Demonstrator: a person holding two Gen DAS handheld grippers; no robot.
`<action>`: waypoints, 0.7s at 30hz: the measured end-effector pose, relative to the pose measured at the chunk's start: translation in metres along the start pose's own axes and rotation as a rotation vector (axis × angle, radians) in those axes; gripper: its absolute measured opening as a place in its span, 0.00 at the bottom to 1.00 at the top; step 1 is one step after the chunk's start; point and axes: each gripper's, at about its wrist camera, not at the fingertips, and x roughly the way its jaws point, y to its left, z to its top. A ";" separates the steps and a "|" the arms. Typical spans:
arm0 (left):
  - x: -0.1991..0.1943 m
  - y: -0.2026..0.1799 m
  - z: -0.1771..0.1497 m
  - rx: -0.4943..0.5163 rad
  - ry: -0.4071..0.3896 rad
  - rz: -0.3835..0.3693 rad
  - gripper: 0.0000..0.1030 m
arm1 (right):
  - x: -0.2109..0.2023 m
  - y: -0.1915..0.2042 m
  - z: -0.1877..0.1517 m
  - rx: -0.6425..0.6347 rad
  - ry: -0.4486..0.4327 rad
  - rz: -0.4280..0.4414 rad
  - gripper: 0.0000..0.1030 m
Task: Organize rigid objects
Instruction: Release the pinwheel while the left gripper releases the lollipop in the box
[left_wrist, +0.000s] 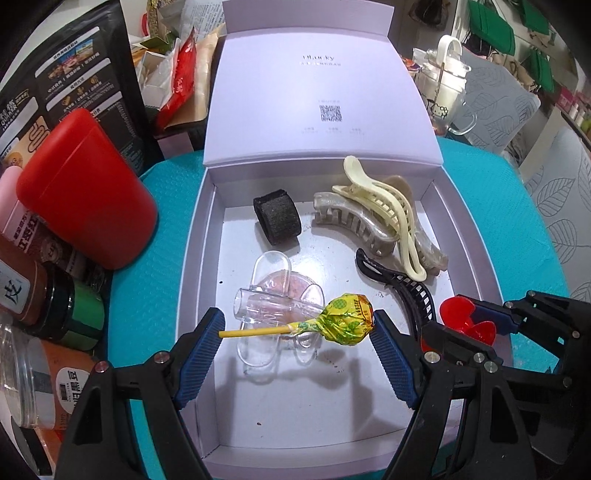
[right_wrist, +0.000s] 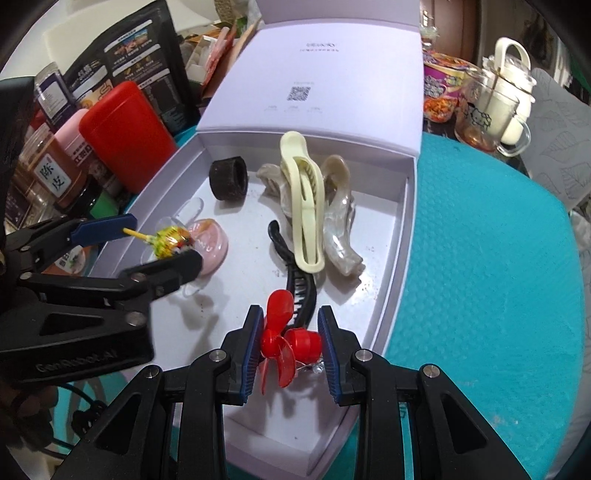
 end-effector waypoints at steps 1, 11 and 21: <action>0.002 0.000 -0.001 -0.002 0.004 0.000 0.78 | 0.001 0.001 0.001 -0.008 0.003 -0.003 0.29; 0.010 0.005 0.000 -0.043 0.055 -0.015 0.78 | 0.003 0.005 0.004 -0.035 0.016 -0.023 0.40; -0.008 0.009 0.004 -0.089 0.051 0.025 0.79 | -0.019 0.003 0.006 -0.030 -0.013 -0.036 0.53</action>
